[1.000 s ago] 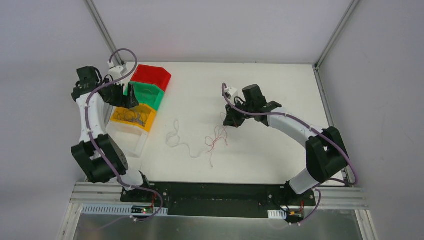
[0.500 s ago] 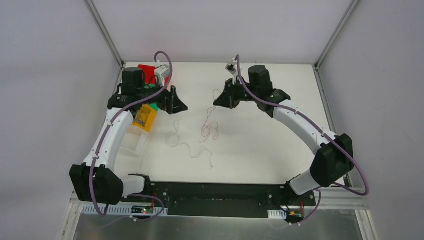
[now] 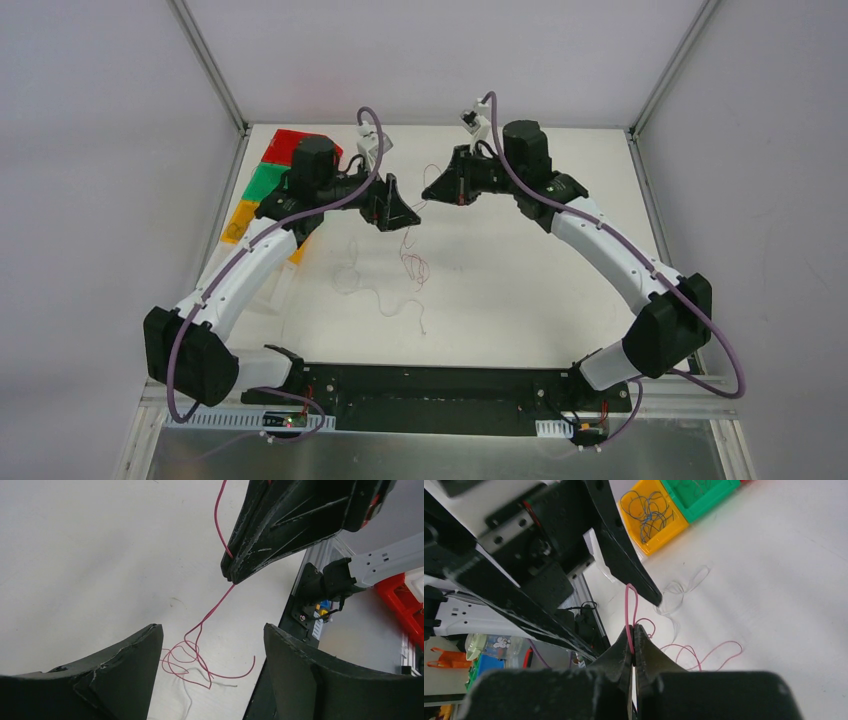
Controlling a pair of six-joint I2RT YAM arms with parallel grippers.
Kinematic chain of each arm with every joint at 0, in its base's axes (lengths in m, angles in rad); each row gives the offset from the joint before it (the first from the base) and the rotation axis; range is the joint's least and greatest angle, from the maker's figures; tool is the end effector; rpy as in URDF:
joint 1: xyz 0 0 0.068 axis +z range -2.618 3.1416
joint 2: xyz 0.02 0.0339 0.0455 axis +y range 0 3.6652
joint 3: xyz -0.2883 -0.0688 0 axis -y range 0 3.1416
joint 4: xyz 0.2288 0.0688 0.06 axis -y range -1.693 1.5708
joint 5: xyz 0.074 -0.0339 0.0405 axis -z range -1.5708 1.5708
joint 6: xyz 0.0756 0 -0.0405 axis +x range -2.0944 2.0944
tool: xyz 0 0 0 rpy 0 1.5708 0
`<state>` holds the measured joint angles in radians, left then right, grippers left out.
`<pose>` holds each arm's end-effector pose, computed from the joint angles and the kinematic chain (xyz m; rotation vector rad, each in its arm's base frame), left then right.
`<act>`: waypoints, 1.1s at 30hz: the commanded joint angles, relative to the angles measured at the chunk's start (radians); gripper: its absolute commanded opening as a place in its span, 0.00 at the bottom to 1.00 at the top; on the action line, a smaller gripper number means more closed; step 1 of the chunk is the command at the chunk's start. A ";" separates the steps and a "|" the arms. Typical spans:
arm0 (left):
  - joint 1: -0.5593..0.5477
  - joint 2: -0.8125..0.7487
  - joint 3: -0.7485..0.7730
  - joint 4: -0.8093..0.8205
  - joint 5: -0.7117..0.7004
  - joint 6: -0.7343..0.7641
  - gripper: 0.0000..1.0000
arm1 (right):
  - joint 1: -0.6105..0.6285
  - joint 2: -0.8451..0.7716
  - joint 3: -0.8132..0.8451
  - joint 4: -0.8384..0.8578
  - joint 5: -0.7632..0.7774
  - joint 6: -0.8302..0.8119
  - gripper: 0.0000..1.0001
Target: Untangle the cables
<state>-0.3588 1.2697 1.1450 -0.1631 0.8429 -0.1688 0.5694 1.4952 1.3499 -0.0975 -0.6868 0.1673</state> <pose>0.2500 -0.1540 0.3846 0.7769 1.7487 -1.1387 0.2789 0.2355 0.3954 -0.8705 1.6973 1.1304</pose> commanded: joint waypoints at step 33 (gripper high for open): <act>0.552 0.304 0.621 -0.351 -0.133 0.160 0.00 | -0.158 -0.090 0.048 -0.028 0.103 0.080 0.77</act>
<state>0.1150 1.4982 1.6684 -0.4698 0.7227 -0.0368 0.4156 1.4460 1.4033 -0.1253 -0.5976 0.2581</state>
